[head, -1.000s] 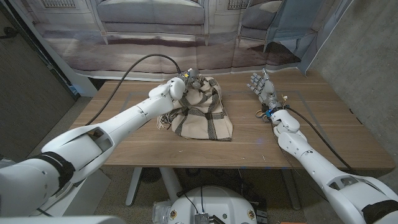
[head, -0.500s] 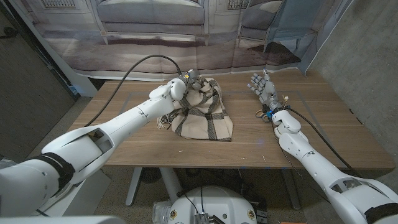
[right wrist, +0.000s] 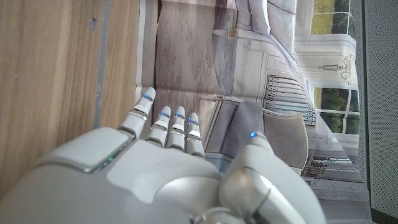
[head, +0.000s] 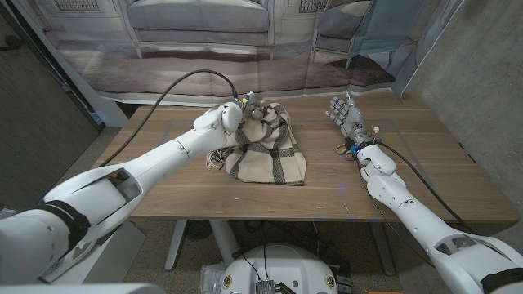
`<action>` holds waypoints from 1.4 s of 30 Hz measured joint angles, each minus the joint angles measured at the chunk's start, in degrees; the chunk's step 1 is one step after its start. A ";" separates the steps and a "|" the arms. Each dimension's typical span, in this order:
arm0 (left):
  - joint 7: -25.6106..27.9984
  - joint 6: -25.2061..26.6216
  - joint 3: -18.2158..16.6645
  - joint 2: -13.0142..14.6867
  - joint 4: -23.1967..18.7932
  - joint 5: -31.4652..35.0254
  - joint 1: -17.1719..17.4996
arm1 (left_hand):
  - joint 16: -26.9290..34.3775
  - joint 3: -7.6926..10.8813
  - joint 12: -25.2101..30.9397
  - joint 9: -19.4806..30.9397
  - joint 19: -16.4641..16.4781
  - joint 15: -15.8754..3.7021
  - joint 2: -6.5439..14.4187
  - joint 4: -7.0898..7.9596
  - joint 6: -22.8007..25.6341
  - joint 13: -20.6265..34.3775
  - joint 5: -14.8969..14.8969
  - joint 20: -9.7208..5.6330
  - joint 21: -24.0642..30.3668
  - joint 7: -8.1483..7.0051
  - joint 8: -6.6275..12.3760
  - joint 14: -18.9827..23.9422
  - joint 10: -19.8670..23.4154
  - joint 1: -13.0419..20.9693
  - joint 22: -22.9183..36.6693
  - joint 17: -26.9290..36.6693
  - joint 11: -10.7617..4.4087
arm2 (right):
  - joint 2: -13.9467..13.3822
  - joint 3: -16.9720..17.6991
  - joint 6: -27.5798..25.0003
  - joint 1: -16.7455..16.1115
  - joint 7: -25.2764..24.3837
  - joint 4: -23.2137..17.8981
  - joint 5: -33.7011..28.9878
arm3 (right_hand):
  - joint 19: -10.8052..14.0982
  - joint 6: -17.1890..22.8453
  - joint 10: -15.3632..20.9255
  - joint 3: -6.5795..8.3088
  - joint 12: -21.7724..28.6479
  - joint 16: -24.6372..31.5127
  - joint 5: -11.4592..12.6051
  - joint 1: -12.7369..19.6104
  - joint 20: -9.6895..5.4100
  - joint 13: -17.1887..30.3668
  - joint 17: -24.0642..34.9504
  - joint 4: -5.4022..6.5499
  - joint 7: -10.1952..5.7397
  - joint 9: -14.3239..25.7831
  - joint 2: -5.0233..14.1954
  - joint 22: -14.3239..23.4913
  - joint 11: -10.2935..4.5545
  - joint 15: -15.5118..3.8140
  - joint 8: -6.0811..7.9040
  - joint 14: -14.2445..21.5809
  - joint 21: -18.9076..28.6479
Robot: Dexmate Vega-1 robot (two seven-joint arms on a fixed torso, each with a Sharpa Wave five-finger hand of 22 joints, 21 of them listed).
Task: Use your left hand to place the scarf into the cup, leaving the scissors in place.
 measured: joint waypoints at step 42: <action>-2.51 0.54 -0.37 1.06 -1.14 -0.80 -1.06 | -3.89 -7.25 -1.10 -2.05 -19.65 3.63 -3.90 8.18 -13.76 -7.03 0.52 12.08 -12.66 -2.28 -7.57 -21.46 -15.47 -17.45 -0.01 -9.07 4.15 | 0.70 -0.68 0.00 0.58 0.08 0.96 -0.45 | 0.00 0.00 0.00 -0.24 0.00 0.00 0.00 0.00 0.00 0.00 0.00 -0.24 0.00 0.00 0.00 0.00 0.00 -0.21 0.00 0.21 0.00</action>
